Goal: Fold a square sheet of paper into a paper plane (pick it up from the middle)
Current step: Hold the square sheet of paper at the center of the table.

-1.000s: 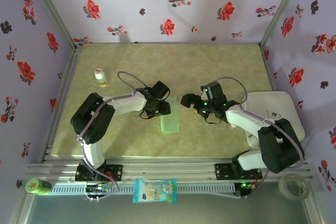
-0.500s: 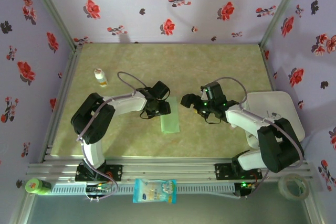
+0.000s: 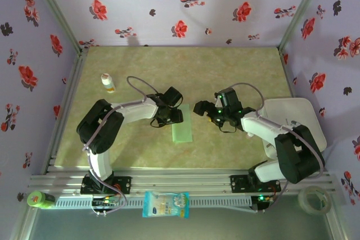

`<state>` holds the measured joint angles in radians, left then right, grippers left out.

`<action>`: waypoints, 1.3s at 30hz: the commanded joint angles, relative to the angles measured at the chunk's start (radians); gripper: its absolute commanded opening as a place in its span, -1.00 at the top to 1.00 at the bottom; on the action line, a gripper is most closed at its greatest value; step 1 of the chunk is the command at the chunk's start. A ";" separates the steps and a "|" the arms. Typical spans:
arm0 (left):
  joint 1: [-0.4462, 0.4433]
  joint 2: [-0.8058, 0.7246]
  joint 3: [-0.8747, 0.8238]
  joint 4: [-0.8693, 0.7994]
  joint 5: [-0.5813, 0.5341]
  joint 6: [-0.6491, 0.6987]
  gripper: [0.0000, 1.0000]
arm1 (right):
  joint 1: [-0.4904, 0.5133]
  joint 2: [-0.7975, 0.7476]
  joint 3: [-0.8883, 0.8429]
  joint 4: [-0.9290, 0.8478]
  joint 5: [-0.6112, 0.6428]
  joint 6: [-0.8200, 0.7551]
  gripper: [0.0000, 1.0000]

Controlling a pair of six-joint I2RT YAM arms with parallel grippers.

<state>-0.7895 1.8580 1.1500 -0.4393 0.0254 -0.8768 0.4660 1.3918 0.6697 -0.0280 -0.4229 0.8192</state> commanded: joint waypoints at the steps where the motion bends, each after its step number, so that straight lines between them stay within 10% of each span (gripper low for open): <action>1: -0.020 0.092 -0.015 0.070 0.036 0.020 -0.24 | 0.010 0.012 0.036 -0.022 0.002 -0.015 -0.89; 18: -0.020 0.092 -0.033 0.089 0.037 -0.018 -0.24 | 0.026 0.087 0.055 -0.008 -0.049 -0.017 -0.08; 27: -0.020 0.098 -0.027 0.086 0.037 -0.006 -0.24 | 0.072 0.221 0.145 -0.047 -0.105 -0.044 1.00; 39: -0.020 0.102 -0.029 0.087 0.036 -0.013 -0.24 | 0.121 0.350 0.227 -0.065 -0.080 -0.034 1.00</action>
<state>-0.7906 1.8618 1.1522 -0.4419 0.0216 -0.8833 0.5762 1.7168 0.8654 -0.0673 -0.5053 0.7891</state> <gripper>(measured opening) 0.623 0.047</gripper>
